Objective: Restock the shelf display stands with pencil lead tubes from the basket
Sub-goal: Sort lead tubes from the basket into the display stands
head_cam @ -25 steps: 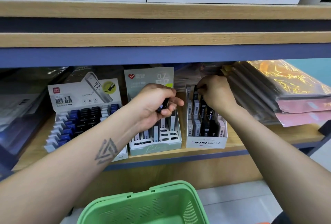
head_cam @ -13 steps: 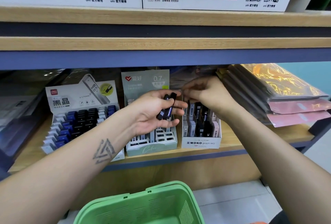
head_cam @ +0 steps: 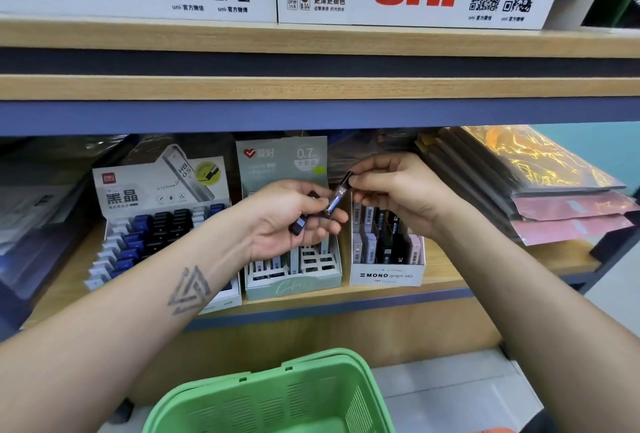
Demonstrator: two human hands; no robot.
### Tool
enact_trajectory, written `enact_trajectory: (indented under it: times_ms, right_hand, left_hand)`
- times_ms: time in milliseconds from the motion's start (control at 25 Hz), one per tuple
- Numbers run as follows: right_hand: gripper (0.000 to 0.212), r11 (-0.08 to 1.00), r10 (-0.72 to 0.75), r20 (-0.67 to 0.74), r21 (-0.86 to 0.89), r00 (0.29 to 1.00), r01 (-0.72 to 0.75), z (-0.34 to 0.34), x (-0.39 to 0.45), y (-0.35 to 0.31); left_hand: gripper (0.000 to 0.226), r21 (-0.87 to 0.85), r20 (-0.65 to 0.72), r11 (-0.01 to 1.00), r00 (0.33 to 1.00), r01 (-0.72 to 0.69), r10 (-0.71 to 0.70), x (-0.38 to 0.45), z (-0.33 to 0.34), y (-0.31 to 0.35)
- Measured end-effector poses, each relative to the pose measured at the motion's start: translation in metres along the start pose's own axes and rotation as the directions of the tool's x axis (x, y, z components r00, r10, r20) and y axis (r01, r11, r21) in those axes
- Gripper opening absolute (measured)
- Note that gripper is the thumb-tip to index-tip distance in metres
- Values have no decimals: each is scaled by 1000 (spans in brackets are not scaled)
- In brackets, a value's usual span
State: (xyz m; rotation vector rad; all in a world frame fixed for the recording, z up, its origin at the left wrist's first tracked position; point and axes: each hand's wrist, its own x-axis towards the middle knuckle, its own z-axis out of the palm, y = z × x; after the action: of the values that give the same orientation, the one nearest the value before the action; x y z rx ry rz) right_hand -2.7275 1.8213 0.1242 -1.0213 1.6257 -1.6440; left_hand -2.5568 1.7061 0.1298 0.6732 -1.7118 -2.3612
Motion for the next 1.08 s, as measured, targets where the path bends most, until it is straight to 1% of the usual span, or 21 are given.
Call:
enact_trajectory:
  times_ms: [120, 200, 320, 400, 480, 600, 680, 800, 880, 1080]
  right_hand:
    - [11, 999, -27, 15, 43, 1000, 27, -6, -3, -4]
    - [15, 995, -98, -74, 15, 992, 100, -21, -4, -10]
    - [17, 973, -226, -252, -91, 941, 210, -54, -5, -15]
    - [17, 958, -265, -339, -195, 903, 209, -69, -5, -10]
    - [18, 922, -312, -374, -341, 873, 184, -77, -2, -5]
    - [31, 856, -385, -357, -483, 851, 184, -77, 4, -2]
    - [35, 793, -438, -318, -577, 841, 195, -73, 9, -1]
    - [18, 691, -470, -254, -702, 845, 174, -65, 19, 5]
    - [17, 626, -482, -218, -763, 849, 160, -61, 23, 6]
    - [15, 568, -484, -180, -809, 856, 152, -59, 26, 9]
  left_hand:
    - [21, 86, -45, 995, 998, -41, 45, 1, 6, 0]
    - [19, 143, -77, 989, 996, -36, 47, 3, 11, 1]
    - [24, 177, -114, 984, 992, -33, 54, 9, 15, -1]
    - [26, 155, -105, 988, 993, -30, 47, 11, 15, -2]
    - [27, 128, -94, 991, 995, -35, 47, 14, 17, -3]
    - [27, 98, -82, 994, 995, -50, 58, 18, 18, -4]
    - [26, 91, -67, 994, 996, -55, 61, 21, 19, -5]
    - [26, 90, -55, 994, 996, -60, 65, 23, 17, -5]
    - [25, 92, -55, 994, 996, -66, 71, 23, 14, -4]
    - [17, 103, -44, 992, 996, -66, 71, 19, 10, -3]
